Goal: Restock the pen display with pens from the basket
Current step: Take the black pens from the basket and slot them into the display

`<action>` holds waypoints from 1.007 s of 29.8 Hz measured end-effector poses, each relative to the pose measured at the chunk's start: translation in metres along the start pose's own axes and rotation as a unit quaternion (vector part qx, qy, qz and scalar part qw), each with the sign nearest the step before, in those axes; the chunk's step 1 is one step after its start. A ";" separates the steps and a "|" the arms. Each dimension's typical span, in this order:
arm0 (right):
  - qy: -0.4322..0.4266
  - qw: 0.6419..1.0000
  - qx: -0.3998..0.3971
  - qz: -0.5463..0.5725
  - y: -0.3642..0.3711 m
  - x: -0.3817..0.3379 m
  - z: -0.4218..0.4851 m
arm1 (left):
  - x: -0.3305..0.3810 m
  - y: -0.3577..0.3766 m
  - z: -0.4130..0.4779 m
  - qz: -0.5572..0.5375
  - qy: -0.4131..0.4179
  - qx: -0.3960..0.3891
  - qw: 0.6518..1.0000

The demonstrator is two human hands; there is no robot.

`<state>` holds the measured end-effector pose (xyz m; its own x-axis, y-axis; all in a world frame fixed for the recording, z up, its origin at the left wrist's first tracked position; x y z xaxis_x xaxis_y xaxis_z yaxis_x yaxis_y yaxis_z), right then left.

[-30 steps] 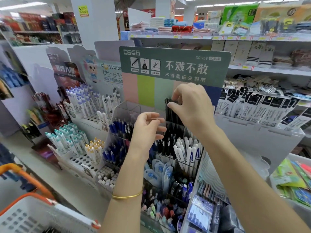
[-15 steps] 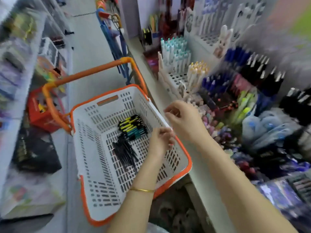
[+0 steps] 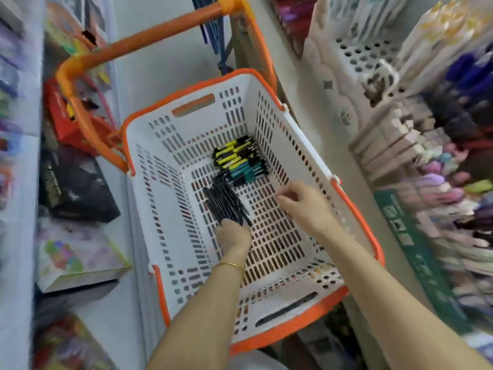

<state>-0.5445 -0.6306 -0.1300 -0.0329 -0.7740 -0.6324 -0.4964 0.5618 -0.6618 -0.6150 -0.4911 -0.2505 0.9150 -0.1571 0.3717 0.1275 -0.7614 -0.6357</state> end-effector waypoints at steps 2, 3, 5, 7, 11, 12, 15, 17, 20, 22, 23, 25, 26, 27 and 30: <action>0.016 1.000 -0.007 0.005 0.011 0.004 0.011 | -0.001 0.008 0.017 0.035 0.013 -0.005 0.999; 0.023 1.000 -0.009 0.007 0.017 0.007 0.016 | 0.000 0.011 0.022 0.049 0.014 -0.009 0.999; 0.032 0.999 -0.013 0.013 0.027 0.011 0.025 | 0.001 0.017 0.031 0.066 0.011 -0.009 0.998; 0.039 0.999 -0.021 0.023 0.036 0.015 0.032 | 0.005 0.020 0.035 0.100 0.032 -0.001 0.994; 0.052 0.996 -0.040 0.051 0.048 0.021 0.038 | 0.013 0.027 0.041 0.112 0.065 -0.005 0.992; 0.057 0.996 -0.048 0.057 0.049 0.022 0.038 | 0.013 0.027 0.041 0.105 0.062 -0.002 0.993; 0.077 0.993 -0.042 0.082 0.045 0.025 0.038 | 0.006 0.026 0.043 0.059 0.037 -0.008 0.998; 0.084 0.992 -0.033 0.090 0.042 0.027 0.038 | 0.007 0.017 0.047 0.018 0.025 0.002 1.000; 0.085 0.992 -0.036 0.089 0.043 0.028 0.038 | 0.018 -0.004 0.061 -0.001 0.017 0.036 0.999; 0.079 0.993 -0.037 0.078 0.045 0.028 0.039 | 0.028 -0.015 0.071 0.050 0.010 0.051 0.997; 0.077 0.994 -0.036 0.072 0.045 0.029 0.040 | 0.031 -0.018 0.076 0.068 0.000 0.052 0.996; 0.074 0.994 -0.034 0.067 0.045 0.030 0.041 | 0.034 -0.019 0.081 0.072 -0.034 0.046 0.996; 0.074 0.994 -0.032 0.068 0.045 0.030 0.041 | 0.034 -0.017 0.082 0.062 -0.050 0.043 0.996; 0.073 0.994 -0.031 0.070 0.044 0.031 0.042 | 0.035 -0.015 0.083 0.046 -0.062 0.042 0.996; 0.072 0.994 -0.029 0.074 0.043 0.031 0.041 | 0.039 -0.008 0.083 0.008 -0.077 0.055 0.995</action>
<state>-0.5313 -0.6184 -0.1952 -0.2312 -0.7198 -0.6546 -0.5255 0.6586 -0.5386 -0.5489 -0.4385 -0.2873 0.9641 -0.0630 0.2579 0.1460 -0.6853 -0.7135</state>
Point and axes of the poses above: each hand's wrist, its own z-axis towards the middle knuckle, its own y-axis out of the palm, x = y × z, the point moved 2 cm from there along z, towards the middle knuckle, and after that the axes turned 9 degrees about -z, right-handed, at the moved point
